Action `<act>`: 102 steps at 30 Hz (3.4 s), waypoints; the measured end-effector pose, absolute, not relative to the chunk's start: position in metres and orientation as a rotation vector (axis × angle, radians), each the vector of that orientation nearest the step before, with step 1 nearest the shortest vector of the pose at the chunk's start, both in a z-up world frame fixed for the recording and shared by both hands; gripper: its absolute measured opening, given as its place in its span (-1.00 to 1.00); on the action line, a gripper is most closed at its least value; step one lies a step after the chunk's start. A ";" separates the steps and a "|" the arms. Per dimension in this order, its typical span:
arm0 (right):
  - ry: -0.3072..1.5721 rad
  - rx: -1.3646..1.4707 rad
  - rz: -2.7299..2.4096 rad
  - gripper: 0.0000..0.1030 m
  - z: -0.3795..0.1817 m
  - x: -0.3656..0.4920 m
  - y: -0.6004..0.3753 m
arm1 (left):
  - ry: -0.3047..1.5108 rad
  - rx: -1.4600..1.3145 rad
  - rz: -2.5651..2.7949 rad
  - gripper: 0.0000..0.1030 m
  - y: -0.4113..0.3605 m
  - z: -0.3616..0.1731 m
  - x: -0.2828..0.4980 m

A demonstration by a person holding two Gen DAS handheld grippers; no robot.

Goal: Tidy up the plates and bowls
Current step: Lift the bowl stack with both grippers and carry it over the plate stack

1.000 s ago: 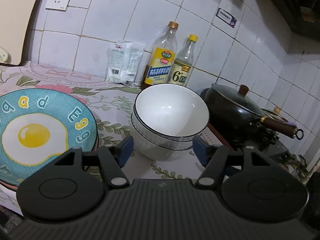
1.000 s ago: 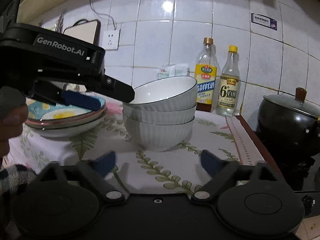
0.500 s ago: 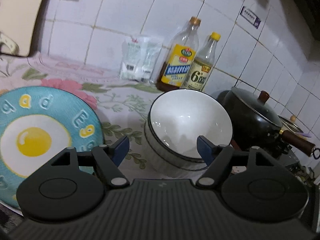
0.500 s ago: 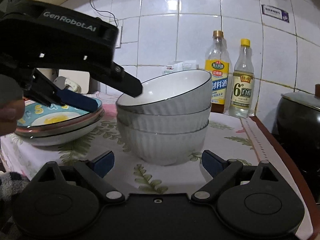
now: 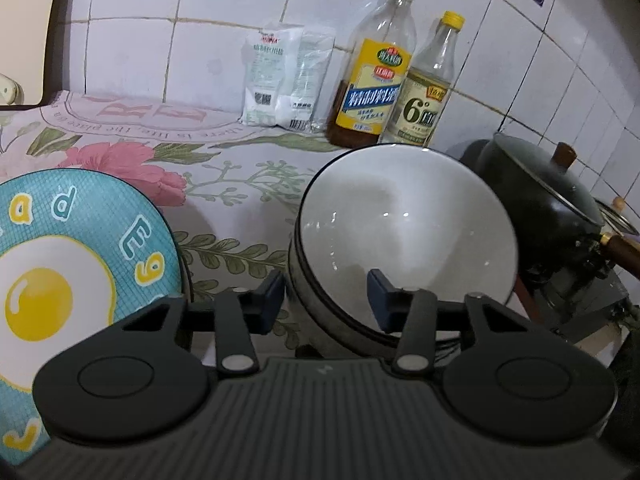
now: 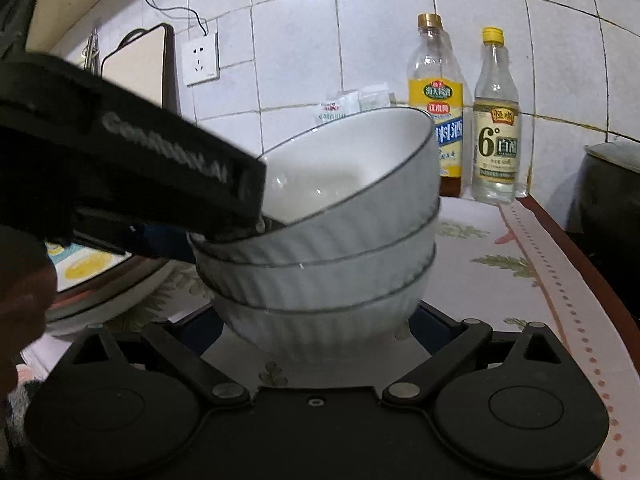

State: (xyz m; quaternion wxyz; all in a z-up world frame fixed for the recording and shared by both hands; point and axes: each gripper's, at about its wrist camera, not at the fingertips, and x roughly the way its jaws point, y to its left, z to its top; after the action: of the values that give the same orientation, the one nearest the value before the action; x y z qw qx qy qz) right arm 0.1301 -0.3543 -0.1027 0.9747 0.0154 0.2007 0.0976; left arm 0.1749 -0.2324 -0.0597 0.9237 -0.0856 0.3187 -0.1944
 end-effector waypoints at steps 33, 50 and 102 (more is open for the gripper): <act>0.410 0.040 0.156 0.99 -0.087 0.113 -0.347 | 0.559 -0.131 -0.431 -0.26 -0.228 -0.056 0.150; 0.367 -0.045 0.178 0.99 -0.034 0.071 -0.282 | 0.477 -0.179 -0.425 -0.26 -0.159 -0.015 0.098; 0.484 -0.052 0.289 0.97 -0.062 0.147 -0.160 | 0.504 -0.149 -0.327 -0.26 -0.028 -0.050 0.167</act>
State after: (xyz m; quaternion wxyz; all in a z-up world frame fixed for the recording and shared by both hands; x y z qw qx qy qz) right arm 0.1470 -0.1596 -0.0619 0.9602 -0.0255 0.2390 0.1425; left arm 0.1673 -0.0277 -0.0503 0.9525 -0.0734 0.2481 -0.1607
